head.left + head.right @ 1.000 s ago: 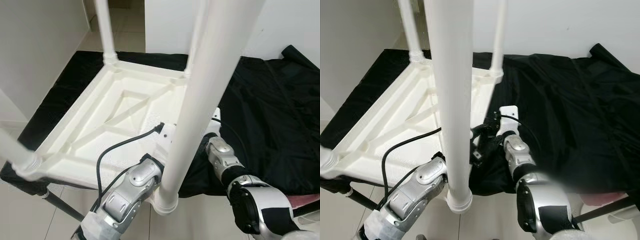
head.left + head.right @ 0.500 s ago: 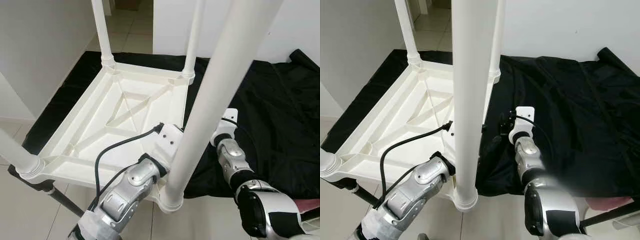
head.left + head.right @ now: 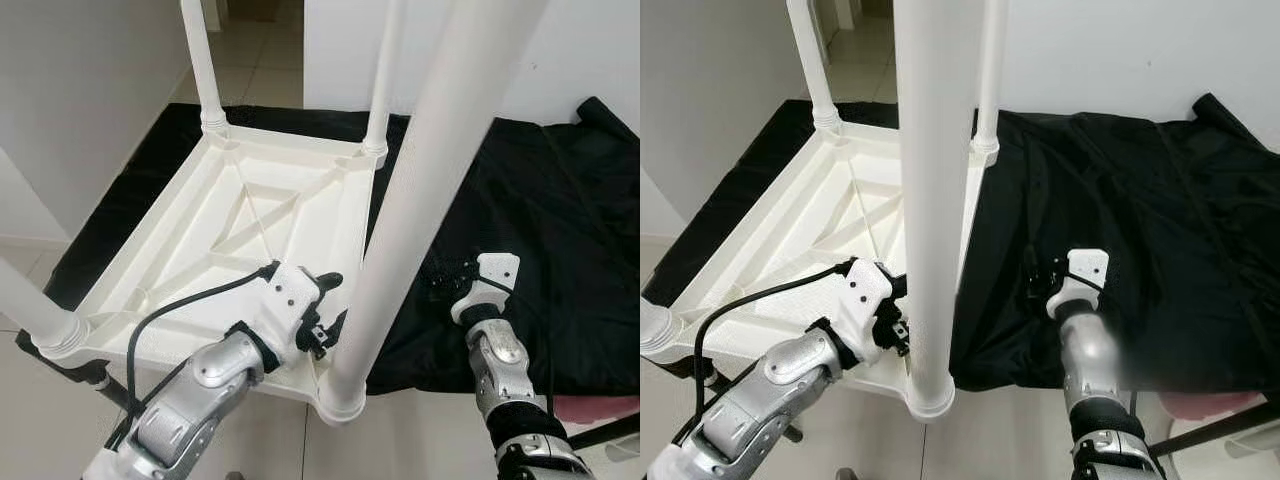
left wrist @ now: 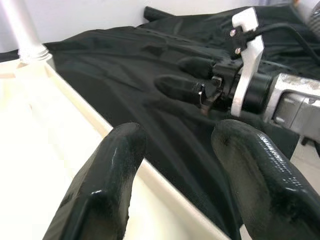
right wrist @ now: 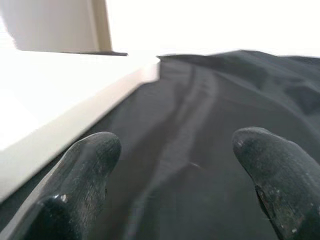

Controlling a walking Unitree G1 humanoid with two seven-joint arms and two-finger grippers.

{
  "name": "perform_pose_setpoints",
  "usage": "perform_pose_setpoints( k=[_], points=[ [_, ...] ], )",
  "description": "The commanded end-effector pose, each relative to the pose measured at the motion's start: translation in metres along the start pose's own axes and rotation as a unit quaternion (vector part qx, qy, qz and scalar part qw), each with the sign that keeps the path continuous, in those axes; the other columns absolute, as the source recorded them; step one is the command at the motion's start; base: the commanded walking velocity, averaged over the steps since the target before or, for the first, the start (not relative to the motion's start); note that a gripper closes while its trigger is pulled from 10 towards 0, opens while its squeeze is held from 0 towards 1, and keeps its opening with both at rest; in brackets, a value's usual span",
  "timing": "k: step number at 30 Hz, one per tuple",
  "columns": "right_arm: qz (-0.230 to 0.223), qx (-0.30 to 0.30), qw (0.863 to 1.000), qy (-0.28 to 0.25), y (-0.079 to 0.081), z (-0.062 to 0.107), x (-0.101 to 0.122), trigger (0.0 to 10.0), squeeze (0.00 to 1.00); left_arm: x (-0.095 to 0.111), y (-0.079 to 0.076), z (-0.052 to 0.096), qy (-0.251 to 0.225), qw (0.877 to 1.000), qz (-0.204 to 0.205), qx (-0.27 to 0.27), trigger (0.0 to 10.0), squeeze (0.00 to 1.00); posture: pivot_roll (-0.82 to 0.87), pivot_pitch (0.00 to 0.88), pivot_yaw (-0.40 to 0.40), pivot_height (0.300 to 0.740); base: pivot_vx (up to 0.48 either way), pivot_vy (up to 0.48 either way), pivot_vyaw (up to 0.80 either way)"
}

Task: Building children table

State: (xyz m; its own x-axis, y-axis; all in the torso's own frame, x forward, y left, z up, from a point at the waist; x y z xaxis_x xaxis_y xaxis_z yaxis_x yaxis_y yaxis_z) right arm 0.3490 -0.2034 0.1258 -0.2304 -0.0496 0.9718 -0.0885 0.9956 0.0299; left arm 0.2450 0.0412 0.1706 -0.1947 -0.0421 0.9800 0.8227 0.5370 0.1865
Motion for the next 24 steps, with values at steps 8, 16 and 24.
perform_pose_setpoints(
  k=[8,16,24],
  points=[
    [-0.006,0.002,1.000,0.018,0.002,0.017,-0.004,10.0,0.00,-0.033,0.004,0.050,0.107,0.991,-0.040,-0.068,10.0,0.00,0.03,0.095,0.028,0.740,0.000,0.000,0.00],
    [-0.009,-0.003,1.000,0.028,0.002,0.020,-0.003,10.0,0.00,-0.052,0.019,0.068,0.167,0.982,-0.066,-0.058,10.0,0.00,0.03,0.088,0.026,0.740,0.000,0.000,0.00],
    [-0.007,-0.003,0.999,0.031,0.003,0.022,-0.002,10.0,0.00,-0.062,0.032,0.074,0.202,0.972,-0.109,-0.052,10.0,0.00,0.03,0.088,0.029,0.740,0.000,0.000,0.00]
  ],
)
Point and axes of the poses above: a point about 5 cm out from each wrist's last joint towards the gripper, its own z axis pointing back from the gripper into the wrist, its own x axis along the axis of the wrist's last joint, y = z × x, the point moved 3 cm from there along -z, pointing out of the wrist towards the gripper, and after that the axes turned 4 degrees about -z, right-handed, at the moved point
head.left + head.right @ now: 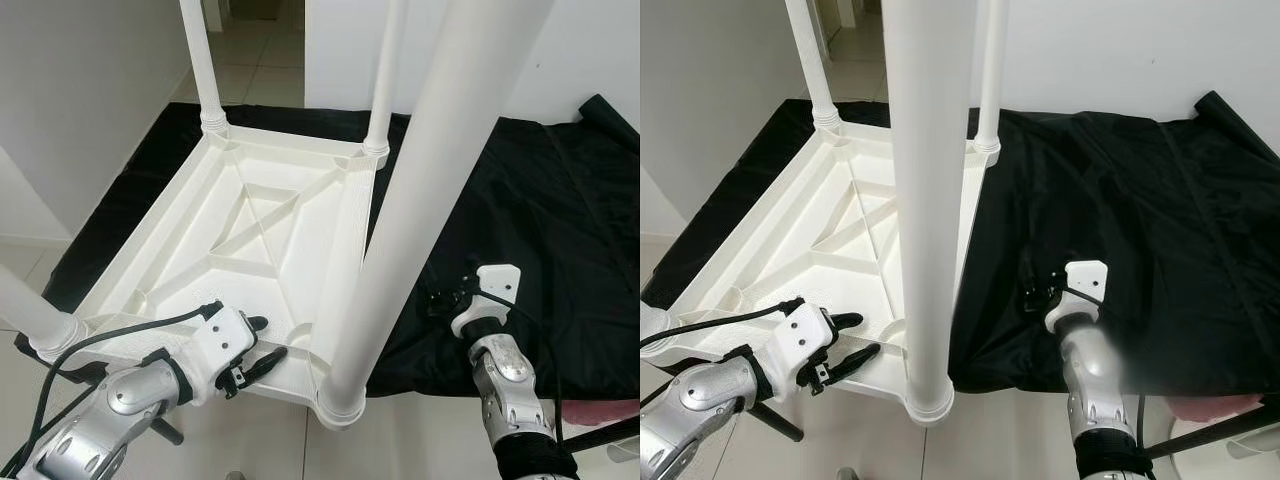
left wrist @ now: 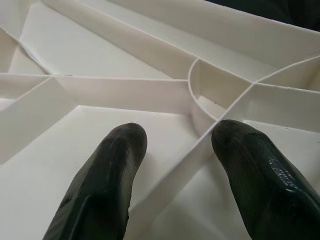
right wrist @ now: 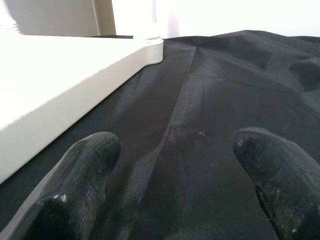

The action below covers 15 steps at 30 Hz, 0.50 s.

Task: Building children table

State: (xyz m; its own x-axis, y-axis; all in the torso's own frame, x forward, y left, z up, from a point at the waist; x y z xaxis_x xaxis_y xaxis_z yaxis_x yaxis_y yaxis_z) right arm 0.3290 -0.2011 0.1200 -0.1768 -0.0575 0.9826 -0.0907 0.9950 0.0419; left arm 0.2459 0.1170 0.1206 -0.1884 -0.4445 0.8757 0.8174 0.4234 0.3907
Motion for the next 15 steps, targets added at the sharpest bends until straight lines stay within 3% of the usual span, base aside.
perform_pose_setpoints(
  k=[1,4,9,15],
  points=[
    [0.000,-0.005,1.000,0.005,-0.001,0.002,-0.001,10.0,0.00,-0.015,0.000,0.003,0.039,0.999,-0.015,-0.020,10.0,0.00,0.03,0.087,0.029,0.740,0.000,0.000,0.00],
    [-0.002,-0.009,1.000,0.008,-0.001,0.002,0.000,10.0,0.00,-0.021,0.009,-0.005,0.062,0.998,-0.028,0.006,10.0,0.00,0.03,0.087,0.029,0.740,0.000,0.000,0.00],
    [-0.006,-0.016,1.000,0.007,-0.001,-0.001,0.001,10.0,0.00,-0.018,0.008,-0.023,0.055,0.997,-0.046,0.023,10.0,0.00,0.03,0.083,0.033,0.740,0.000,0.000,0.00],
    [-0.016,-0.023,1.000,0.005,0.004,-0.001,0.002,10.0,0.00,-0.009,0.022,-0.047,0.034,0.997,-0.042,0.056,10.0,0.00,0.03,0.071,0.029,0.740,0.000,0.000,0.00]
  ],
)
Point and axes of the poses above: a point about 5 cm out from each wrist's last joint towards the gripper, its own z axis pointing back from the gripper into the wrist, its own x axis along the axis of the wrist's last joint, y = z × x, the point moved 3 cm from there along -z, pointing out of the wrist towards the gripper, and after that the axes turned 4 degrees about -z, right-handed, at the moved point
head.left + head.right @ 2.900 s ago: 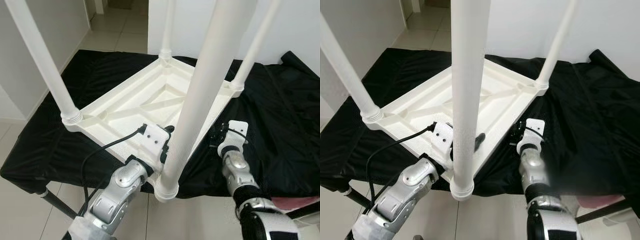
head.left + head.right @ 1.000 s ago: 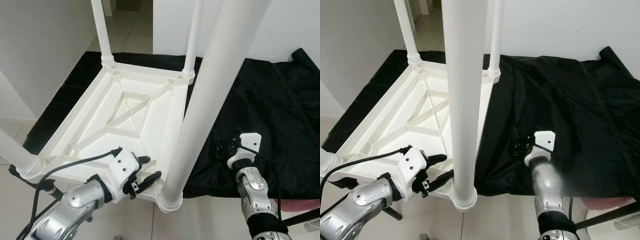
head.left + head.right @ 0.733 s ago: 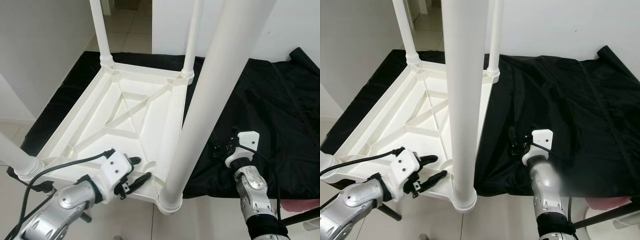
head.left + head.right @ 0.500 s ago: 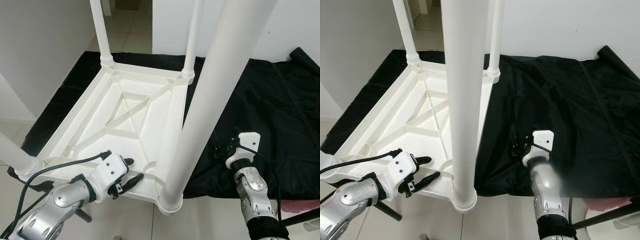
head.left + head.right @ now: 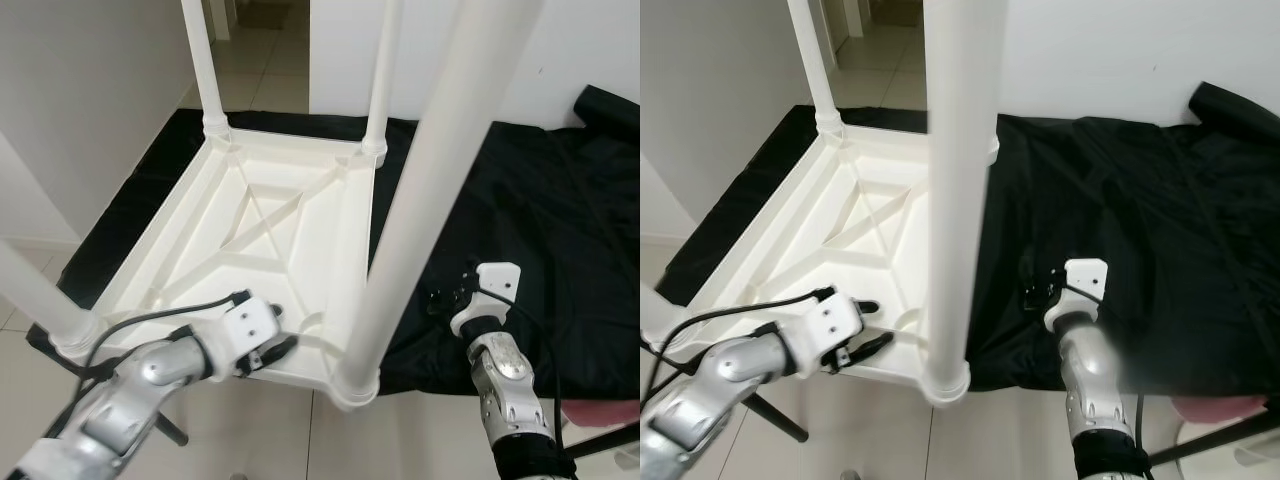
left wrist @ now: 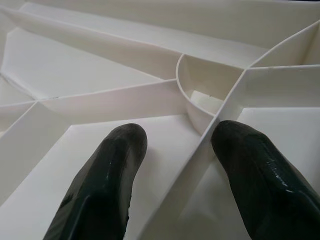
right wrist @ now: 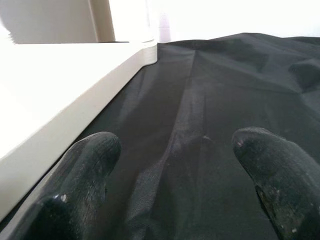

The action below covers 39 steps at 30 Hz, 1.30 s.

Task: Building children table

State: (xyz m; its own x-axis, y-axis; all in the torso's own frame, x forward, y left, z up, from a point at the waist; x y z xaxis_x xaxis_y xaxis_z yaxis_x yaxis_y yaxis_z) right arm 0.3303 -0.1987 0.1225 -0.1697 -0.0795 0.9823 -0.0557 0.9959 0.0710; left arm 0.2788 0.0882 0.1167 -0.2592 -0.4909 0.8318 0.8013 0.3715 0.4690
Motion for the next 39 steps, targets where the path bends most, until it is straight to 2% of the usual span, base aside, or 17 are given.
perform_pose_setpoints(
  k=[1,6,8,10,15,16,18,19,20,26,28,33,34,35,38,39],
  points=[
    [-0.005,-0.003,1.000,0.002,0.001,0.000,0.000,10.0,0.00,-0.013,0.008,-0.005,0.031,0.998,0.006,0.060,10.0,0.00,0.03,0.071,0.029,0.740,0.000,0.000,0.00],
    [-0.004,-0.003,1.000,0.003,0.001,0.002,-0.001,10.0,0.00,-0.011,0.012,-0.018,0.026,0.997,0.000,0.068,10.0,0.00,0.02,0.067,0.031,0.740,0.000,0.000,0.00],
    [-0.004,-0.003,1.000,0.003,0.001,0.002,-0.001,10.0,0.00,-0.011,0.012,-0.018,0.026,0.997,0.000,0.068,10.0,0.00,0.02,0.067,0.031,0.740,0.000,0.000,0.00],
    [0.001,-0.022,1.000,-0.003,-0.007,0.005,0.002,10.0,0.00,-0.006,0.018,-0.039,0.017,0.995,0.016,0.097,10.0,0.00,0.00,0.066,0.047,0.740,0.000,0.000,0.00],
    [0.006,-0.046,0.999,-0.009,-0.013,0.007,0.004,10.0,0.00,-0.001,0.023,-0.052,0.009,0.992,0.034,0.119,10.0,0.00,-0.01,0.067,0.052,0.740,0.000,0.000,0.00],
    [0.006,-0.061,0.998,-0.013,-0.018,0.010,0.005,10.0,0.00,0.007,0.032,-0.054,-0.015,0.987,0.069,0.145,10.0,0.00,-0.02,0.070,0.061,0.740,0.000,0.000,0.00],
    [0.006,-0.072,0.997,-0.017,-0.023,0.017,0.007,10.0,0.00,0.025,0.048,-0.051,-0.073,0.971,0.138,0.182,10.0,0.00,-0.02,0.070,0.061,0.740,0.000,0.000,0.00],
    [0.006,-0.072,0.997,-0.017,-0.023,0.017,0.007,10.0,0.00,0.025,0.048,-0.051,-0.073,0.971,0.138,0.182,10.0,0.00,-0.02,0.070,0.061,0.740,0.000,0.000,0.00],
    [0.007,-0.065,0.998,-0.015,-0.025,0.021,0.008,10.0,0.00,0.031,0.051,-0.047,-0.096,0.965,0.161,0.184,10.0,0.00,-0.02,0.070,0.061,0.740,0.000,0.000,0.00],
    [0.010,-0.055,0.998,-0.013,-0.034,0.028,0.012,10.0,0.00,0.043,0.047,-0.035,-0.133,0.967,0.155,0.156,10.0,0.00,-0.03,0.074,0.063,0.740,0.000,0.000,0.00],
    [0.022,-0.049,0.999,-0.009,-0.039,0.033,0.013,10.0,0.00,0.048,0.039,-0.026,-0.152,0.969,0.151,0.125,10.0,0.00,-0.02,0.073,0.058,0.740,0.000,0.000,0.00],
    [0.023,-0.032,0.999,-0.003,-0.040,0.040,0.014,10.0,0.00,0.053,0.029,-0.017,-0.165,0.969,0.162,0.084,10.0,0.00,-0.02,0.072,0.053,0.740,0.000,0.000,0.00],
    [0.006,-0.004,1.000,-0.005,-0.037,0.043,0.017,10.0,1.00,0.054,0.023,-0.011,-0.176,0.967,0.176,0.058,10.0,0.00,-0.01,0.070,0.051,0.740,0.000,0.000,0.00],
    [-0.002,0.024,1.000,0.001,-0.035,0.048,0.019,10.0,1.00,0.055,0.018,-0.004,-0.186,0.963,0.193,0.038,10.0,1.00,-0.01,0.069,0.049,0.740,0.000,0.000,0.00],
    [-0.006,0.044,0.999,0.006,-0.034,0.051,0.021,10.0,1.00,0.057,0.014,0.002,-0.193,0.959,0.204,0.024,10.0,1.00,-0.01,0.069,0.049,0.740,0.000,0.000,0.00],
    [-0.007,0.067,0.998,0.016,-0.033,0.054,0.022,10.0,1.00,0.060,0.010,0.008,-0.202,0.956,0.212,0.011,10.0,1.00,-0.01,0.069,0.047,0.740,0.000,0.000,0.00]
  ],
)
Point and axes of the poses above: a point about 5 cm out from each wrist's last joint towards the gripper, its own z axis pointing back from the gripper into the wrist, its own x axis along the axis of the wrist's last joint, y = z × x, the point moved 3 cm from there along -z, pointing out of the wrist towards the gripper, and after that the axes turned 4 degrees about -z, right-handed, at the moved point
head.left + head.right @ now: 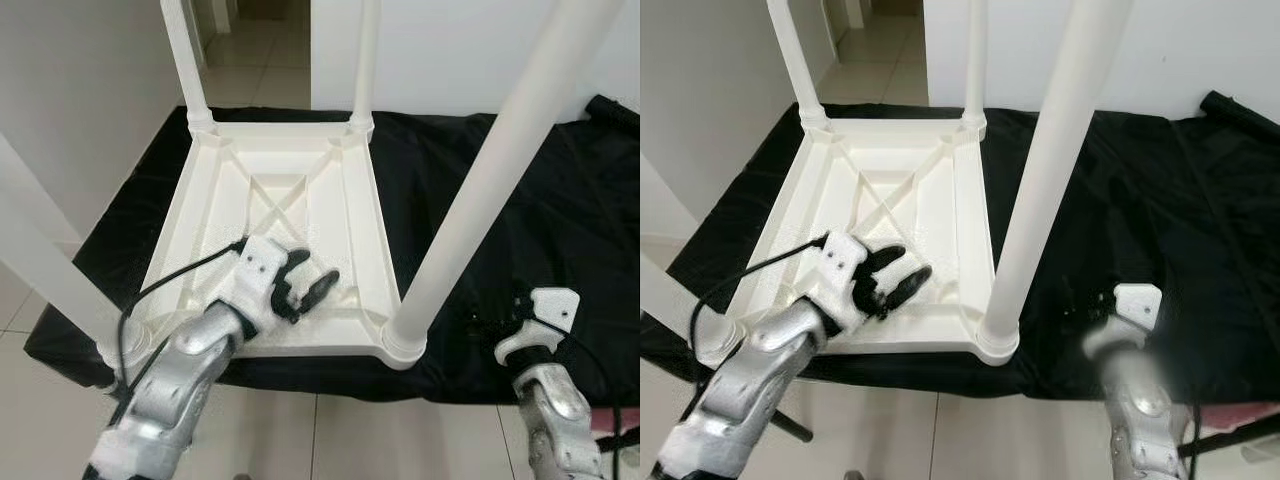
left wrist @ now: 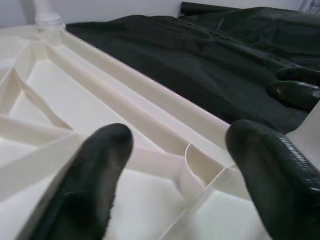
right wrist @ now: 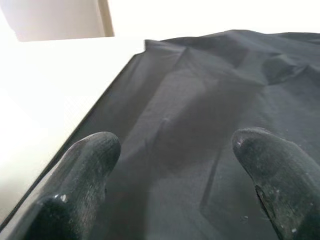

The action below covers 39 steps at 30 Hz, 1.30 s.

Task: Building children table

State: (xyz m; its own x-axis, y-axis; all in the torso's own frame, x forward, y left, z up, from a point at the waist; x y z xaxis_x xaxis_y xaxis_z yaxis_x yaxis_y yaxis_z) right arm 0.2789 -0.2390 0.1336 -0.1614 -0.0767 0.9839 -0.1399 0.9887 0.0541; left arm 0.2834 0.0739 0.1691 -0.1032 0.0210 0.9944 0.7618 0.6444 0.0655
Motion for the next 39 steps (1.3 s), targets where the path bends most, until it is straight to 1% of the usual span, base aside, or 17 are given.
perform_pose_setpoints(
  k=[1,3,5,6,7,8,10,11,12,16,17,18,20,24,27,33,39],
  points=[
    [-0.008,0.024,1.000,0.012,0.004,0.003,-0.001,10.0,1.00,0.006,-0.015,0.006,-0.013,0.995,0.008,-0.095,10.0,1.00,-0.01,0.069,0.047,0.740,0.000,0.000,0.00],
    [-0.003,0.086,0.995,0.047,0.006,0.012,0.000,10.0,1.00,0.012,-0.019,0.014,-0.010,0.994,0.013,-0.106,10.0,1.00,-0.02,0.071,0.051,0.740,0.000,0.000,0.00],
    [-0.002,0.104,0.993,0.058,0.006,0.015,0.001,10.0,1.00,0.013,-0.020,0.017,-0.007,0.994,0.008,-0.109,10.0,1.00,-0.02,0.071,0.051,0.740,0.000,0.000,0.00],
    [0.009,0.127,0.990,0.065,0.006,0.019,0.003,10.0,0.00,0.013,-0.019,0.017,0.001,0.995,-0.001,-0.100,10.0,0.93,-0.01,0.076,0.055,0.740,0.000,0.000,0.00],
    [0.014,0.150,0.986,0.072,0.007,0.023,0.006,10.0,0.00,0.013,-0.020,0.017,0.009,0.995,-0.015,-0.096,10.0,0.00,-0.01,0.076,0.054,0.740,0.000,0.000,0.00],
    [0.014,0.150,0.986,0.072,0.007,0.023,0.006,10.0,0.00,0.013,-0.020,0.017,0.009,0.995,-0.015,-0.096,10.0,0.00,-0.01,0.076,0.054,0.740,0.000,0.000,0.00],
    [0.019,0.207,0.973,0.098,0.012,0.034,0.007,10.0,0.00,0.013,-0.024,0.017,0.022,0.994,-0.027,-0.104,10.0,0.00,-0.01,0.076,0.055,0.740,0.000,0.000,0.00],
    [0.019,0.207,0.973,0.098,0.012,0.034,0.007,10.0,0.00,0.013,-0.024,0.017,0.022,0.994,-0.027,-0.104,10.0,0.00,-0.01,0.076,0.055,0.740,0.000,0.000,0.00],
    [0.021,0.236,0.965,0.111,0.016,0.040,0.008,10.0,0.00,0.013,-0.029,0.018,0.029,0.993,-0.027,-0.113,10.0,0.00,-0.01,0.076,0.056,0.740,0.000,0.000,0.00],
    [0.016,0.282,0.951,0.127,0.021,0.046,0.011,10.0,0.00,0.012,-0.035,0.019,0.041,0.991,-0.030,-0.126,10.0,0.00,-0.01,0.074,0.060,0.740,0.000,0.000,0.00],
    [0.013,0.313,0.941,0.128,0.031,0.043,0.016,10.0,0.00,0.010,-0.038,0.019,0.048,0.989,-0.025,-0.136,10.0,0.00,-0.01,0.074,0.057,0.740,0.000,0.000,0.00],
    [0.013,0.313,0.941,0.128,0.031,0.043,0.016,10.0,0.00,0.010,-0.038,0.019,0.048,0.989,-0.025,-0.136,10.0,0.00,-0.01,0.074,0.057,0.740,0.000,0.000,0.00],
    [0.007,0.357,0.926,0.125,0.049,0.038,0.021,10.0,0.00,0.005,-0.039,0.019,0.058,0.988,-0.026,-0.143,10.0,0.00,-0.01,0.074,0.052,0.740,0.000,0.000,0.00],
    [0.011,0.384,0.915,0.119,0.060,0.031,0.024,10.0,0.00,0.004,-0.039,0.019,0.064,0.987,-0.036,-0.142,10.0,0.00,-0.01,0.070,0.047,0.740,0.000,0.000,0.00],
    [0.017,0.421,0.900,0.114,0.071,0.023,0.027,10.0,0.00,0.003,-0.041,0.019,0.070,0.987,-0.038,-0.140,10.0,0.00,0.01,0.061,0.038,0.740,0.000,0.000,0.00],
    [0.023,0.435,0.894,0.108,0.078,0.012,0.026,10.0,0.00,-0.002,-0.046,0.022,0.082,0.985,-0.047,-0.141,10.0,0.00,0.02,0.061,0.028,0.740,0.000,0.000,0.00],
    [0.024,0.427,0.899,0.096,0.088,-0.006,0.019,10.0,0.00,-0.002,-0.051,0.022,0.083,0.985,-0.040,-0.147,10.0,0.00,0.02,0.063,0.018,0.740,0.000,0.000,0.00]
  ],
)
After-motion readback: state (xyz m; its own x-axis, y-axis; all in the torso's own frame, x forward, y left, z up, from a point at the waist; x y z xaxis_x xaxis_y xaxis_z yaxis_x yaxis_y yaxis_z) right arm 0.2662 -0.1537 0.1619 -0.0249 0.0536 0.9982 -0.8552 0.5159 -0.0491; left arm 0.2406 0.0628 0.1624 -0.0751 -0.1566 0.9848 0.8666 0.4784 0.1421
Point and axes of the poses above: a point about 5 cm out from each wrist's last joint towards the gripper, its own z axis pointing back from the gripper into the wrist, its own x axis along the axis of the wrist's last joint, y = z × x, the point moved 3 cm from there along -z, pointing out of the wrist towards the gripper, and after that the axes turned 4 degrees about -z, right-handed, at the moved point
